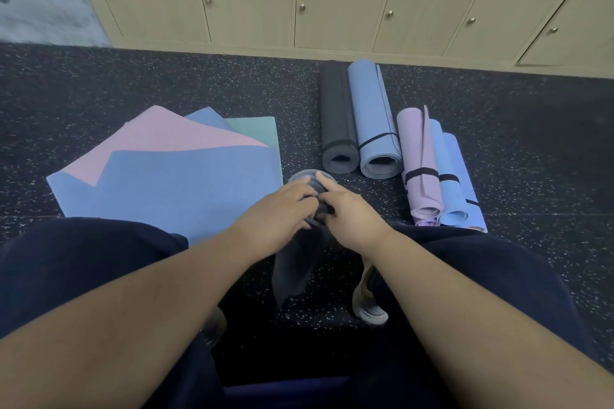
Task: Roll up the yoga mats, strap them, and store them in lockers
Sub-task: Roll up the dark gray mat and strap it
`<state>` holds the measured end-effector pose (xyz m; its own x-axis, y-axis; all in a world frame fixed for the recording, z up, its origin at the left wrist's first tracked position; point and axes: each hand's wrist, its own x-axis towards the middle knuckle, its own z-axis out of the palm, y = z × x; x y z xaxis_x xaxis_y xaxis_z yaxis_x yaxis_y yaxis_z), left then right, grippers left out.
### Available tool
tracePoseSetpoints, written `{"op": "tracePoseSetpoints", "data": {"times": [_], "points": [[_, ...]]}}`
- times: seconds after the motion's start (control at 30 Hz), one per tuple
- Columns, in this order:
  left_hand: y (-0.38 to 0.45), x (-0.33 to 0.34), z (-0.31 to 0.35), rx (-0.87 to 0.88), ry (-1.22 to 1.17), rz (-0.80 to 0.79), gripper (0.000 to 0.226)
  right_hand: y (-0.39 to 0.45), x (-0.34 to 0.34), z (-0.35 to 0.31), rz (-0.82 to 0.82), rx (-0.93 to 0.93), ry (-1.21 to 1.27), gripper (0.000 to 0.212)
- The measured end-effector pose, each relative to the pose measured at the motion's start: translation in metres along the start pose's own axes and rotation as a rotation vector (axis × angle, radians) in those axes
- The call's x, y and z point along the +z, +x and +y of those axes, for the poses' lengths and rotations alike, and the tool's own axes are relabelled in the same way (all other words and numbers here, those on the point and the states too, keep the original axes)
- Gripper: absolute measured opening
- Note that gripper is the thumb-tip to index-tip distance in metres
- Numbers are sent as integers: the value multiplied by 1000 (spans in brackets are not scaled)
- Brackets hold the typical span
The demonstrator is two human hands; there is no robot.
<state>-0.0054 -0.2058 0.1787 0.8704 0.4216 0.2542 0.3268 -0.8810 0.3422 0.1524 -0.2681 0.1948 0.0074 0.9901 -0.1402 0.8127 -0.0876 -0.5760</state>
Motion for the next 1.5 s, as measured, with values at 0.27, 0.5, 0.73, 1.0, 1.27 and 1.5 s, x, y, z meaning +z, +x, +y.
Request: {"op": "tracePoseSetpoints", "data": {"times": [0.27, 0.5, 0.73, 1.0, 1.27, 1.5], "points": [[8, -7, 7, -216, -39, -52, 17, 5, 2, -4, -51, 14, 32, 46], [9, -5, 0, -238, -27, -67, 29, 6, 7, -8, -66, 39, 93, 49], [8, -14, -3, -281, 18, -100, 15, 0, 10, -18, -39, 1, 162, 56], [5, -37, -6, -319, 233, -83, 25, 7, 11, -28, 97, -4, 190, 75], [-8, -52, -36, -144, 307, 136, 15, 41, 14, -26, 91, -152, 224, 75], [-8, -7, -66, -231, 278, -141, 27, 65, 43, 3, -115, -26, 16, 74]]}}
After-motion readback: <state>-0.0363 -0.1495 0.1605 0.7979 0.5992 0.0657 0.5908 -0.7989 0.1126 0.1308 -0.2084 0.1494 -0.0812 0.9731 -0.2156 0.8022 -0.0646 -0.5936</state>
